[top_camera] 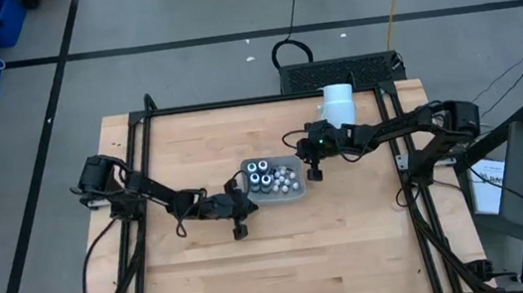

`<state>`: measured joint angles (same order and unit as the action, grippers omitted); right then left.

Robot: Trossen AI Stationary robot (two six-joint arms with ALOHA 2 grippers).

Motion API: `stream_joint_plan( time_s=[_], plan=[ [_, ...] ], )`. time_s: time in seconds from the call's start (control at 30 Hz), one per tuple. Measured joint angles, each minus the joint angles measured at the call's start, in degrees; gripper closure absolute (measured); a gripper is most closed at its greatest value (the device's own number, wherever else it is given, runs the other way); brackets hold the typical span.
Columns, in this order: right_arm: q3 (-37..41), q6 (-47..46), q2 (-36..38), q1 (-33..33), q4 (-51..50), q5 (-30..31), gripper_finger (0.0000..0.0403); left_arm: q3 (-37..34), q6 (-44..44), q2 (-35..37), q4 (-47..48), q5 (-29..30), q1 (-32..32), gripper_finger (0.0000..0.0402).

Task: Pick & Place food coloring
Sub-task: Adjust the gray bin, then return to Home Position

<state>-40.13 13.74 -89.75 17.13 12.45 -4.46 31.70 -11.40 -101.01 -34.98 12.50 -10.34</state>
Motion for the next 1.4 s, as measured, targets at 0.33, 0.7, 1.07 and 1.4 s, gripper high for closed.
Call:
stream_joint_plan(
  time_s=[0.33, 0.7, 1.07, 1.4],
  plan=[
    [0.01, -0.83, 0.26, -0.53, 0.21, 4.06, 0.0403, 0.00, 0.22, 0.00, -0.11, -6.41, 0.11, 0.0392],
    [0.01, -0.68, 0.28, -0.51, 2.08, 4.48, 0.0403, 0.02, 1.12, 1.23, 0.17, -8.01, -0.71, 0.0345],
    [-0.01, -0.52, 5.63, -0.51, 0.43, 4.58, 0.0403, 0.02, 4.86, 13.85, 7.67, -8.04, -5.04, 0.0363],
    [0.86, -1.08, 25.61, -0.49, -12.85, 1.04, 0.0403, 0.04, 15.56, 39.93, 32.46, 2.13, -9.52, 0.0389]
  ],
)
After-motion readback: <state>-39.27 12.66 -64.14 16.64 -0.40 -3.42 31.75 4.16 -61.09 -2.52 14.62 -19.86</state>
